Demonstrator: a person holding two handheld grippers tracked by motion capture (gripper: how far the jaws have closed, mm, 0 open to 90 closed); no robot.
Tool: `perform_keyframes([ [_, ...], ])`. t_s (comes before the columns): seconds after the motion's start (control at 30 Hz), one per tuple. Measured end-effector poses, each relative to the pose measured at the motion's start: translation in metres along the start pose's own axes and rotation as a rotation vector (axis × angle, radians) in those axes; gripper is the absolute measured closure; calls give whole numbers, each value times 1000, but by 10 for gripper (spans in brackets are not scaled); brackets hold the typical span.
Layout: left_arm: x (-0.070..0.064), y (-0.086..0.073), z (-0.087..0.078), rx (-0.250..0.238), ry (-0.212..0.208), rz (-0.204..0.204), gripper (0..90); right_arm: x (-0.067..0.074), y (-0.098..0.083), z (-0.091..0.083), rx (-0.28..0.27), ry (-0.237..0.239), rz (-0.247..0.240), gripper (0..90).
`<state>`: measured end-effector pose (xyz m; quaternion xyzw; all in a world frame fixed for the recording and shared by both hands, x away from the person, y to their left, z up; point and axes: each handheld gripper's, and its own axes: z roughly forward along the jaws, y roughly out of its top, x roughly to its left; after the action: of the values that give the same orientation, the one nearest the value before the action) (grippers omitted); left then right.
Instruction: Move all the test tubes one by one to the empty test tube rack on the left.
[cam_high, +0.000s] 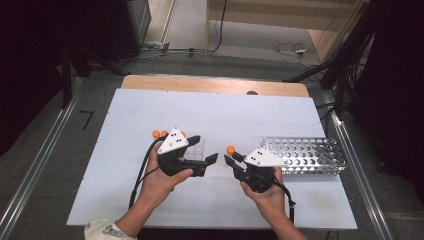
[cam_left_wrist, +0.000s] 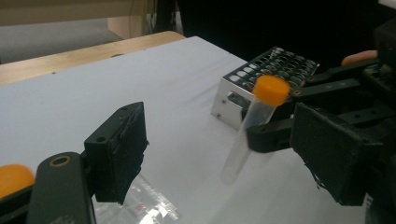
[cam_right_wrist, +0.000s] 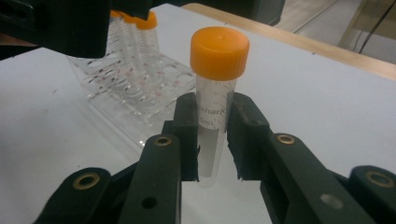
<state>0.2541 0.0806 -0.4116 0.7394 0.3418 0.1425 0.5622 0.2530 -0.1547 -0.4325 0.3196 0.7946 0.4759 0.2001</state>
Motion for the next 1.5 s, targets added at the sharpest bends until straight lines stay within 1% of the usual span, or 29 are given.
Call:
perform_keyframes([
  [0.07, -5, -2, 3, 8, -18, 9, 234, 3, -1, 2, 4, 16, -4, 721],
  [0.2, -13, -6, 9, 16, -34, 27, 291, 10, -1, 5, 15, 50, -5, 721],
  [0.27, -15, -8, 11, 7, -41, 36, 330, 14, -2, 6, 16, 66, -13, 721],
  [0.43, -17, -10, 12, 6, -48, 55, 442, 21, -2, 8, 21, 92, -12, 721],
  [0.53, -17, -11, 13, 1, -48, 61, 513, 22, -2, 8, 20, 98, -15, 721],
  [0.63, -18, -12, 14, 10, -46, 63, 554, 22, -2, 9, 24, 102, -9, 721],
  [0.67, -18, -13, 14, 12, -43, 71, 570, 22, -2, 9, 24, 103, -10, 721],
  [0.77, -19, -14, 14, 8, -39, 78, 627, 23, -3, 9, 28, 104, -9, 721],
  [0.9, -20, -15, 15, 12, -45, 83, 697, 23, -4, 10, 30, 107, -10, 721],
  [1.1, -19, -15, 14, 9, -38, 83, 710, 23, -4, 10, 34, 107, -7, 715],
  [1.13, -19, -14, 14, 4, -39, 82, 711, 23, -4, 10, 29, 112, -7, 700],
  [1.17, -18, -13, 14, -1, -39, 78, 712, 23, -4, 10, 25, 121, -12, 641],
  [1.2, -17, -12, 13, -5, -39, 76, 712, 24, -4, 10, 23, 126, -8, 552],
  [1.23, -17, -10, 12, -16, -37, 72, 712, 25, -4, 10, 19, 121, -8, 489],
  [1.3, -14, -5, 8, -31, -31, 71, 712, 25, -4, 10, 17, 122, -8, 450],
  [1.33, -13, -2, 7, -40, -27, 69, 712, 24, -4, 10, 14, 120, 1, 417],
  [1.4, -8, 5, 2, -58, -6, 70, 711, 22, -4, 10, 11, 124, 18, 399],
  [1.43, -5, 8, 0, -63, 0, 66, 712, 20, -5, 10, 9, 129, 32, 380],
  [1.5, 4, 14, -5, -72, 18, 47, 711, 18, -6, 10, 15, 128, 43, 370],
])
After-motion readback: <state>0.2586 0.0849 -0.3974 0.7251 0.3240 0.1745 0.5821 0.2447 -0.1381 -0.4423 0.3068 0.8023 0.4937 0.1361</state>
